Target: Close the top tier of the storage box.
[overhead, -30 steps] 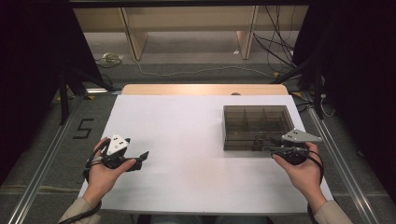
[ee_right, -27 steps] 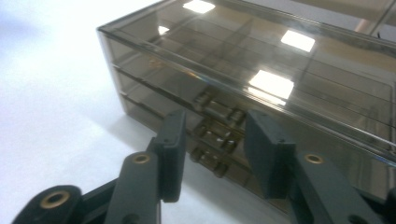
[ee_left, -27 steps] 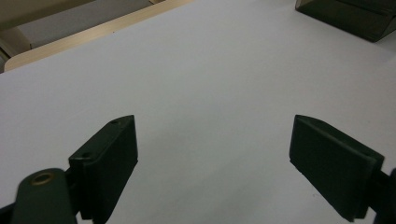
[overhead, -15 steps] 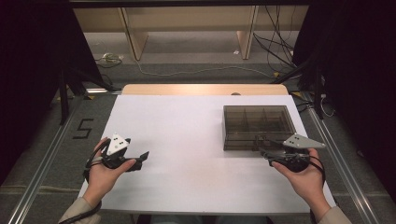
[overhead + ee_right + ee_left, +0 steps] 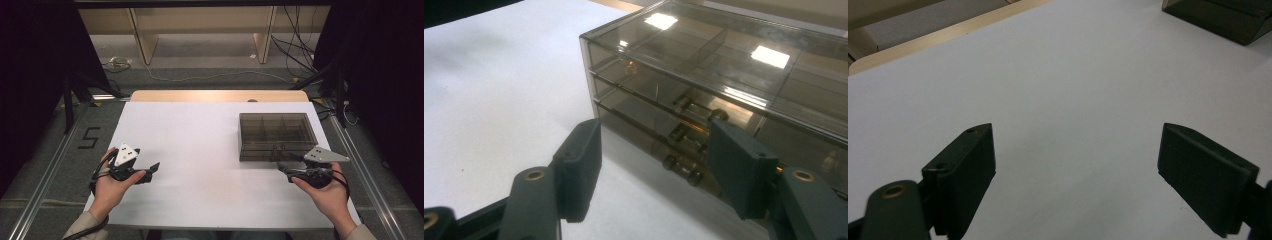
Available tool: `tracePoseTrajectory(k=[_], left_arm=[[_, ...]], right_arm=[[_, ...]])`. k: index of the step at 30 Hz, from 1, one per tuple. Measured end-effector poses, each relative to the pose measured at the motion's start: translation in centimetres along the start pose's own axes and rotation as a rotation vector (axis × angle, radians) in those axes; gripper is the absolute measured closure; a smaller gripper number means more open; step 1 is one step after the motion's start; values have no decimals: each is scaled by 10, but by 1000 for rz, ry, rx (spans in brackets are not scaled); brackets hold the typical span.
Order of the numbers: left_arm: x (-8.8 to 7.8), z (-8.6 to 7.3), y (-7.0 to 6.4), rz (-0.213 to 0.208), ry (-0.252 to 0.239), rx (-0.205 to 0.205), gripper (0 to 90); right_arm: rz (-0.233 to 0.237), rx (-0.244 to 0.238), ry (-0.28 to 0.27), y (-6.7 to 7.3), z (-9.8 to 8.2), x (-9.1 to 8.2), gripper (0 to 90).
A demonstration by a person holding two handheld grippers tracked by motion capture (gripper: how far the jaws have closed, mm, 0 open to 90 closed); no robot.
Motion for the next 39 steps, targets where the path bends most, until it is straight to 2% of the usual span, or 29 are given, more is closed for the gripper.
tracePoseTrajectory(k=[14, 24, 39], left_arm=[[0, 0, 0, -4, 4, -1, 152], [0, 0, 0, -5, 4, 0, 153], [1, -1, -1, -14, 3, -5, 152]], right_arm=[[47, -4, -5, 4, -5, 1, 346], [96, -22, 8, 16, -6, 9, 335], [134, -39, 12, 25, -5, 19, 304]])
Point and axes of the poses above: each handheld gripper's, and its own axes: x roughly forward along the jaws, z roughly out of its top, y roughly to its left, the point moved 1 cm from there along x, roughly forward along the jaws, and after that the axes turned 7 degrees about z, right-handed, at the moved point
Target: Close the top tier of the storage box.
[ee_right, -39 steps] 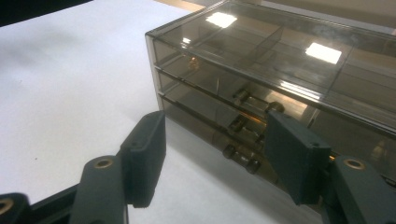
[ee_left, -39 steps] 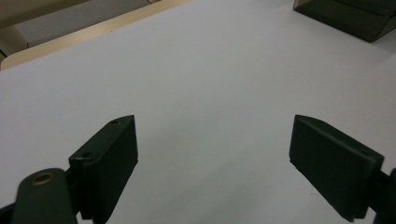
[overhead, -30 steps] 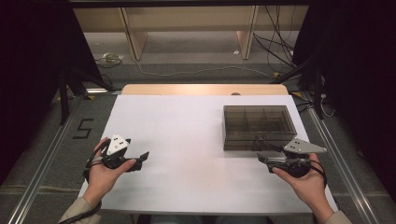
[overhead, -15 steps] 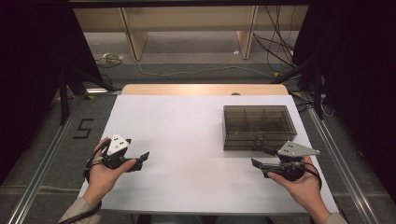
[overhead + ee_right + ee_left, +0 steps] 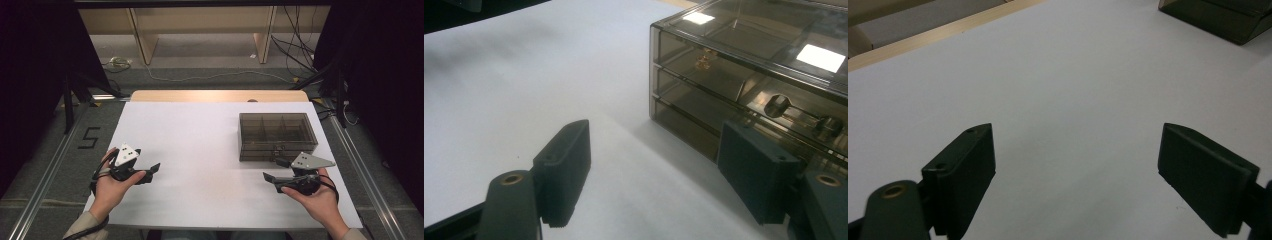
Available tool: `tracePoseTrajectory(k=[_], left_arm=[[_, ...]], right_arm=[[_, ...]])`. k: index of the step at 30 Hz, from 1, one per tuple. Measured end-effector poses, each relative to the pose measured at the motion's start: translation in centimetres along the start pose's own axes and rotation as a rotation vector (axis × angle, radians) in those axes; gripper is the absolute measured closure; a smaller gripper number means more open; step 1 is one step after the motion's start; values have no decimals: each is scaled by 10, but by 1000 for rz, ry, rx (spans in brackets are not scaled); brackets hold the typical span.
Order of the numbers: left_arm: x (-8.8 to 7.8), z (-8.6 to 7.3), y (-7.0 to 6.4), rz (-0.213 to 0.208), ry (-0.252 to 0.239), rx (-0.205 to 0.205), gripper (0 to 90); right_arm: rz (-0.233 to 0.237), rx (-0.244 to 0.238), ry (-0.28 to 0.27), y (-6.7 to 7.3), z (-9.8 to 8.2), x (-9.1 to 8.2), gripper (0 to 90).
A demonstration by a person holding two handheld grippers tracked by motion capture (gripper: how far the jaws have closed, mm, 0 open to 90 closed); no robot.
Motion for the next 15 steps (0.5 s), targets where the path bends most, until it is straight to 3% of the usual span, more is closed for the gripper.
tracePoseTrajectory(k=[15], left_arm=[[1, -1, 0, -4, 3, -3, 150]], right_arm=[[22, -6, 9, 6, 0, 6, 292]])
Point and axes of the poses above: each handheld gripper's, and its own axes: x roughly forward along the jaws, z roughly out of its top, y roughly to its left, the point moved 1 cm from there along x, roughly forward along the jaws, and after that the axes turned 7 degrees about z, right-handed, at the moved point
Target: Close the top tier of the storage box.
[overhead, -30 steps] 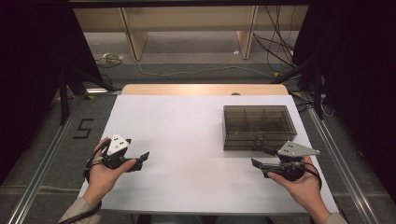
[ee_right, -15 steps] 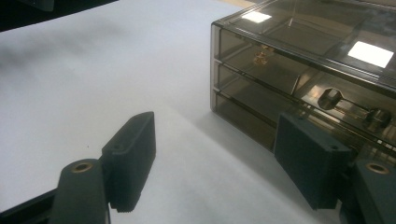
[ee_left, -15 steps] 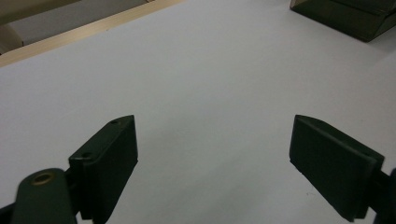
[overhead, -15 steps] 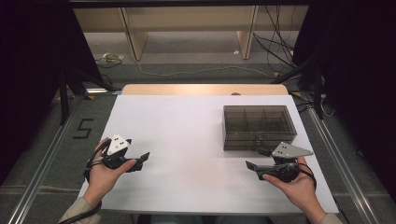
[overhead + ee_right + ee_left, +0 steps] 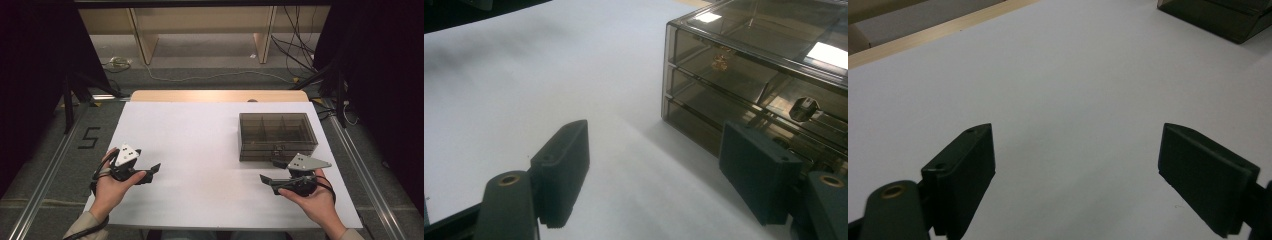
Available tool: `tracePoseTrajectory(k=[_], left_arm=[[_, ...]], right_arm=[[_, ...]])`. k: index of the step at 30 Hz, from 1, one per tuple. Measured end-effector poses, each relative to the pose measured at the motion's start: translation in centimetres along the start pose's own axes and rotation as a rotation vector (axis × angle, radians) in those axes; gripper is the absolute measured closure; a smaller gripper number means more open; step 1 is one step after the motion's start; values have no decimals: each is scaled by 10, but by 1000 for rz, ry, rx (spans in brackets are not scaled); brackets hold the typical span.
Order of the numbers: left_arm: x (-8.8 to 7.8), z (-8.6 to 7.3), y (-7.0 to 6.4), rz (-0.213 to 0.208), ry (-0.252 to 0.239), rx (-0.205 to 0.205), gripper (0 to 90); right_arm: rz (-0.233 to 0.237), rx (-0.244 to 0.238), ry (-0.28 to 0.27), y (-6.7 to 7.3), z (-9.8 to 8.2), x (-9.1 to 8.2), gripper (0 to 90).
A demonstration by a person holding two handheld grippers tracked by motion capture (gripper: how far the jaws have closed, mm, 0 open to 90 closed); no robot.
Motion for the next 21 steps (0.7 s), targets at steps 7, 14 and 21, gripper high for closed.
tracePoseTrajectory(k=[7, 14, 21], left_arm=[[0, -1, 0, -1, 2, 1, 149], [1, -1, 0, -4, 7, 6, 147], [1, -1, 0, -6, 8, 3, 144]], right_arm=[[10, -7, 7, 1, -1, 2, 285], [19, -10, 8, 3, -2, 3, 284], [23, -14, 10, 2, -2, 3, 278]])
Point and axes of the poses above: each handheld gripper's, and its own axes: x roughly forward along the jaws, z roughly out of its top, y roughly to its left, the point moved 1 cm from there along x, roughly forward along the jaws, and after that the axes turned 7 degrees about z, right-handed, at the moved point
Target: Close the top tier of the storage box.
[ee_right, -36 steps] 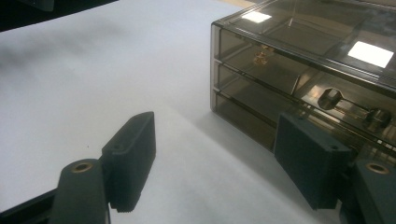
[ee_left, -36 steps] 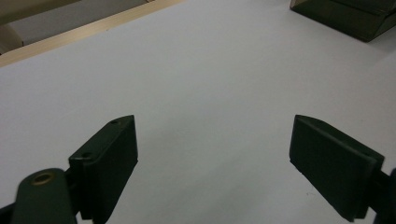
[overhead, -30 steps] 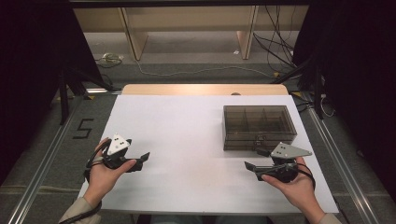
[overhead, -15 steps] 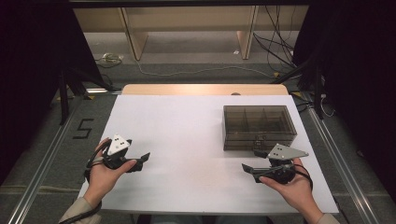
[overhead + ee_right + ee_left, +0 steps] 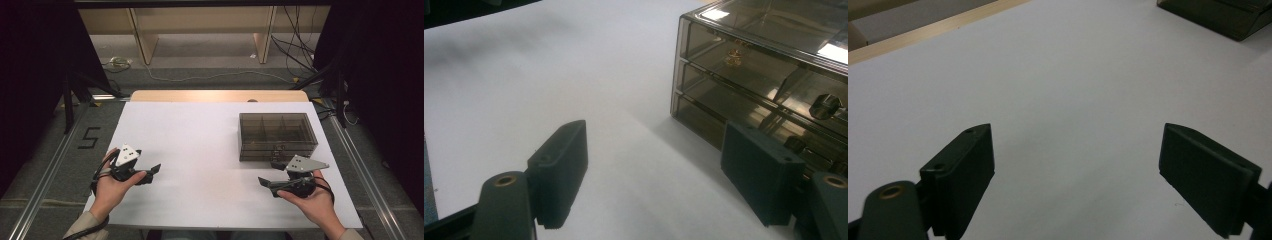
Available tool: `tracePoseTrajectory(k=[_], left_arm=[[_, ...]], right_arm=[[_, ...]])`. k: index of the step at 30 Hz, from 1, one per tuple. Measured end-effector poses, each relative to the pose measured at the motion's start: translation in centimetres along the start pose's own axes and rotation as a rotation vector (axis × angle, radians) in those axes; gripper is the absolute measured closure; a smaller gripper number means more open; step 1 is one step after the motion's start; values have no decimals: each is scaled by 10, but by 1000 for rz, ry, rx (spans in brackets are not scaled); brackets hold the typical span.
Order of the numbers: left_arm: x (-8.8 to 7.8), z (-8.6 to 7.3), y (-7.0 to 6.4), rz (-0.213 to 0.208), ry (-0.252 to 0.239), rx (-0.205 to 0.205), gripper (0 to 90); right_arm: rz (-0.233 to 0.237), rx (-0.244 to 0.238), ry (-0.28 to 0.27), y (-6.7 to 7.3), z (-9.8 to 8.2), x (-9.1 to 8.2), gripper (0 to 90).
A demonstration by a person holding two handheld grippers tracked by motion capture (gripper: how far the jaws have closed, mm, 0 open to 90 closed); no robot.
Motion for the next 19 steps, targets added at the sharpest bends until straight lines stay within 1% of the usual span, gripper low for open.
tracePoseTrajectory(k=[2, 19], left_arm=[[0, 0, 0, -1, 0, 0, 143], [1, 0, 1, -1, 0, -7, 135]], right_arm=[[-1, 5, -2, 0, 0, -1, 277], [5, -1, -9, 0, 0, -3, 274]])
Point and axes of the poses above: each handheld gripper's, and its own axes: x roughly forward along the jaws, z roughly out of its top, y roughly to its left, the point moved 1 cm from there along x, roughly forward along the jaws, and after that the axes turned 7 degrees about z, right-handed, at the moved point
